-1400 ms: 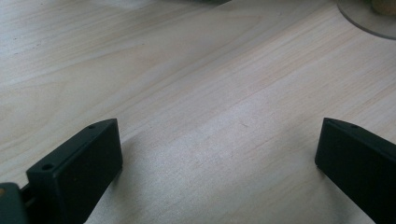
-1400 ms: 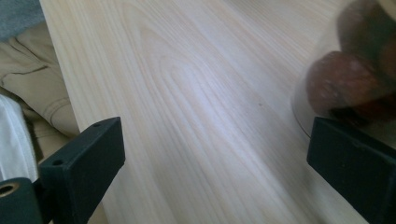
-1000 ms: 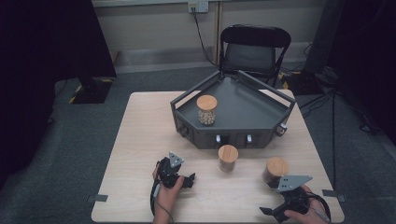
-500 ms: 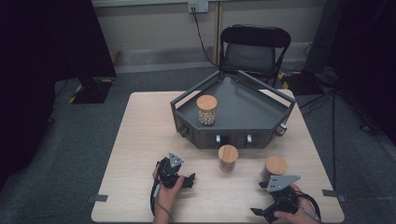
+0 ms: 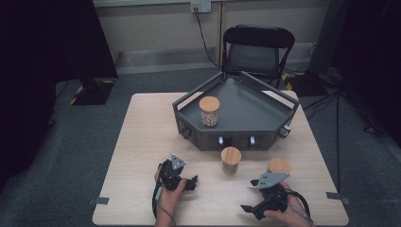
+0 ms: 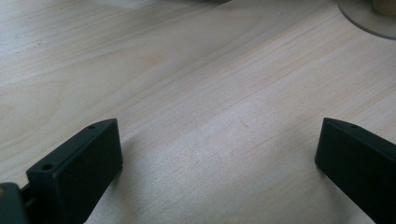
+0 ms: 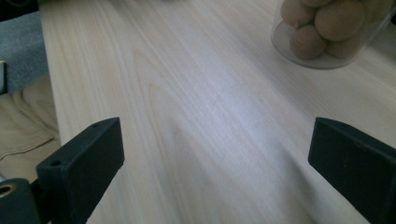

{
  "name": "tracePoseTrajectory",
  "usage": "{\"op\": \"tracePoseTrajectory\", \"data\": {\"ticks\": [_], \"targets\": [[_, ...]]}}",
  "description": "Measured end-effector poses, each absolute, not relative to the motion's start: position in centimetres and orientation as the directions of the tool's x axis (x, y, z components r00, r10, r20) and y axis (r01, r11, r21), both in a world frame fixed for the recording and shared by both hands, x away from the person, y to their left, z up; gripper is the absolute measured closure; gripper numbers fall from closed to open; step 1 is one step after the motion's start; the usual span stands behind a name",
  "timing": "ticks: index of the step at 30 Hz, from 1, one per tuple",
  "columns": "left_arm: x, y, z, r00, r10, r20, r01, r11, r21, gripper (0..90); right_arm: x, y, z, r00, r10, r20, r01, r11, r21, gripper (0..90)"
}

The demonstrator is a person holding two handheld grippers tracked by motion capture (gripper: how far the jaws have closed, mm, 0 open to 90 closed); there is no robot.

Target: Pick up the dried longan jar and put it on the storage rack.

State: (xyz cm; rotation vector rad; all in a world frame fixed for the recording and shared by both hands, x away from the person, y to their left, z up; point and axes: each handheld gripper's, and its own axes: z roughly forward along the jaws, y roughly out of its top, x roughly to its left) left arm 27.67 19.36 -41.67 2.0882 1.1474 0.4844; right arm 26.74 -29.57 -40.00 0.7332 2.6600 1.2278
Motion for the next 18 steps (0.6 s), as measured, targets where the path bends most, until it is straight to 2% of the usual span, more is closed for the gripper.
{"op": "tracePoseTrajectory", "data": {"ticks": [18], "targets": [[27.7, 19.4, -41.7, 0.539, 0.843, -0.007, 0.582, -0.367, 0.725, 0.2, 28.0, -26.2, -40.6, -0.862, 0.501, 0.071, 0.381, 0.549, 0.744, 2.5]]}}
